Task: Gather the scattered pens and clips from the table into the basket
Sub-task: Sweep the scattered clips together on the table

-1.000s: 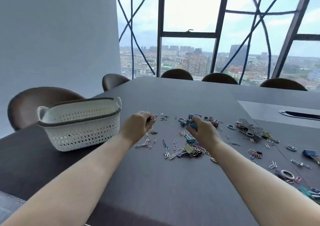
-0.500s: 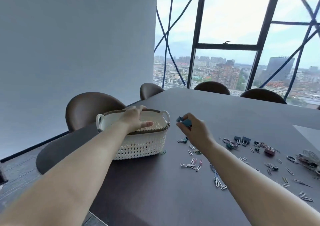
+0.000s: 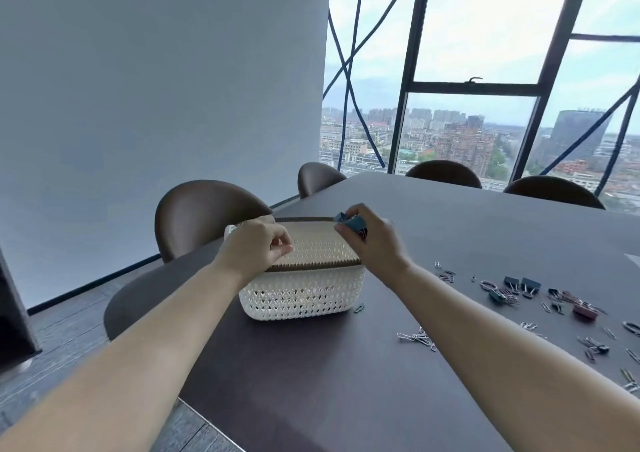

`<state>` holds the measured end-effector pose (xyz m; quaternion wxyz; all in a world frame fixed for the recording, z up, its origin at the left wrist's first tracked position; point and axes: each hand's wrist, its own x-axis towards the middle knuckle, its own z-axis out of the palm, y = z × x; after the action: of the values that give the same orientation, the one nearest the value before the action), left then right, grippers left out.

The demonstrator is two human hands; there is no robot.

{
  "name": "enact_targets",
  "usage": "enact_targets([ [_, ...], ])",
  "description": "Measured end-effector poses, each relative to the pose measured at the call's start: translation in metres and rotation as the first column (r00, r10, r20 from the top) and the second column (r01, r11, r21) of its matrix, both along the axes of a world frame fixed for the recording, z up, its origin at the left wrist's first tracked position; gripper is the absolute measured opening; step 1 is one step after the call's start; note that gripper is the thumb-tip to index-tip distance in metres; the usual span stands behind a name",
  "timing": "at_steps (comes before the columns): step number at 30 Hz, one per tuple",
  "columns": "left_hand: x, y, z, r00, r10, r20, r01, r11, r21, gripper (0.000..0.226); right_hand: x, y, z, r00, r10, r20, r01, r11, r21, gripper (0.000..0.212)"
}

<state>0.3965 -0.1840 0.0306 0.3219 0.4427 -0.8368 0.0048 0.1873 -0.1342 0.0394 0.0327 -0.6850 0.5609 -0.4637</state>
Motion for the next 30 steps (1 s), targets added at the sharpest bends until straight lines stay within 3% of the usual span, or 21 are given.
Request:
enact_targets([
  [5,0.011,0.003,-0.008,0.995,-0.012,-0.1,0.015,1.0,0.026,0.026,0.017,-0.032,0.021,0.998,0.028,-0.053,-0.028,1.0,0.006,0.022],
  [7,0.018,0.003,-0.01,1.0,-0.025,-0.005,0.026,0.997,0.075,0.058,0.018,-0.038,0.022,0.998,0.032,-0.047,-0.032,0.999,0.007,0.022],
  [9,0.027,0.004,-0.014,0.994,-0.06,0.092,0.048,0.991,0.124,0.071,0.019,-0.04,0.021,0.998,0.041,-0.052,-0.041,0.999,0.008,0.023],
  [11,0.033,0.003,-0.022,0.978,-0.09,0.186,0.083,0.996,0.042,0.067,0.021,-0.043,0.017,0.995,0.044,-0.095,-0.04,0.998,0.043,0.022],
  [14,0.033,0.006,-0.034,0.973,-0.049,0.224,0.106,0.963,-0.248,0.058,0.028,-0.049,0.012,0.977,0.04,-0.211,-0.005,0.986,0.164,0.017],
  [18,0.031,0.004,-0.038,0.977,-0.025,0.213,0.101,0.929,-0.357,0.048,0.027,-0.048,0.008,0.936,0.126,-0.329,-0.023,0.954,0.299,0.027],
  [22,0.03,0.004,-0.039,0.978,-0.021,0.206,0.092,0.936,-0.339,0.049,0.019,-0.045,0.005,0.921,0.025,-0.388,0.09,0.957,0.276,0.024],
  [27,0.03,0.009,-0.034,0.962,0.045,0.269,0.025,0.968,-0.249,0.049,0.02,-0.027,0.004,0.954,0.014,-0.301,0.067,0.964,0.256,0.017],
  [30,0.023,0.021,-0.035,0.957,0.125,0.261,-0.079,0.98,-0.182,0.055,0.01,-0.009,-0.003,0.976,-0.002,-0.217,0.039,0.985,0.17,0.03],
])
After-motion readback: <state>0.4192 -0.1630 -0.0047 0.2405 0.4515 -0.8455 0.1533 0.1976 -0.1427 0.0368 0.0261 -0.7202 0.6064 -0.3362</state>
